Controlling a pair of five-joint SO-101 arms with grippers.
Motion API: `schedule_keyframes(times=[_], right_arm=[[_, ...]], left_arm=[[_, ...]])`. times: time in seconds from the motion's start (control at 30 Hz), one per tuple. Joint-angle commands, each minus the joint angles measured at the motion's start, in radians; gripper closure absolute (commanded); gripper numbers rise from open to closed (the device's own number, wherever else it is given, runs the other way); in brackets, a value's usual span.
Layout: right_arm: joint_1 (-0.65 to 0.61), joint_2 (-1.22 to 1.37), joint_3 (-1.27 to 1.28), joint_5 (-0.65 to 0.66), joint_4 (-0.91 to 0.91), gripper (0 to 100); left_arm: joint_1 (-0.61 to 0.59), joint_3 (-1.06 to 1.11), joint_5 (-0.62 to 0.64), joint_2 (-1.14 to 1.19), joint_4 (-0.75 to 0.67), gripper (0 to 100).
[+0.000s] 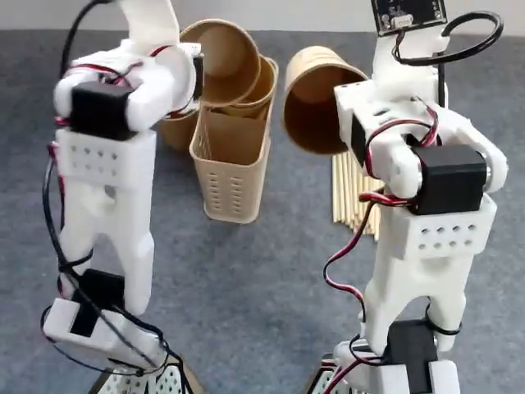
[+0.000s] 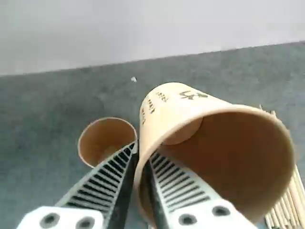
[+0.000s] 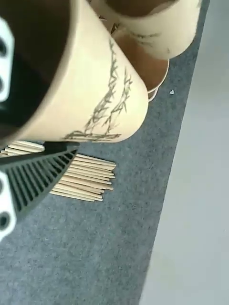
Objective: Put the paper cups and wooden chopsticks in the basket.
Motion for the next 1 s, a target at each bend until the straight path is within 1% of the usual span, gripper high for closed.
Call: schedule_keyframes(times=[0.0,0.2,0.4,0.57,0.7,0.8,0.97], right_arm=[[-0.002,-0.028,-0.03,0.011,0.002,99.3],[-0.007,-0.028,-0.03,0.008,0.002,99.3],[-0.007,-0.028,-0.03,0.011,0.002,99.3],[-0.008,-0.028,-0.03,0.006,-0.015,99.3],[-0.036,-0.025,-0.03,0.006,-0.113,99.3],[-0.091,0.022,-0.007,0.006,-0.197,99.3],[-0.131,0.199,0.01,0.003,-0.288,99.3]], left_arm=[[0.042,0.087,0.018,-0.03,-0.075,98],[0.074,0.111,0.051,-0.013,-0.071,81],[0.064,0.108,0.051,0.042,-0.08,81],[-0.018,-0.012,0.046,0.051,-0.158,81],[-0.077,-0.15,0.044,0.05,-0.164,81],[-0.193,-0.206,0.044,0.053,-0.164,81],[-0.378,-0.151,0.043,0.053,-0.094,80]])
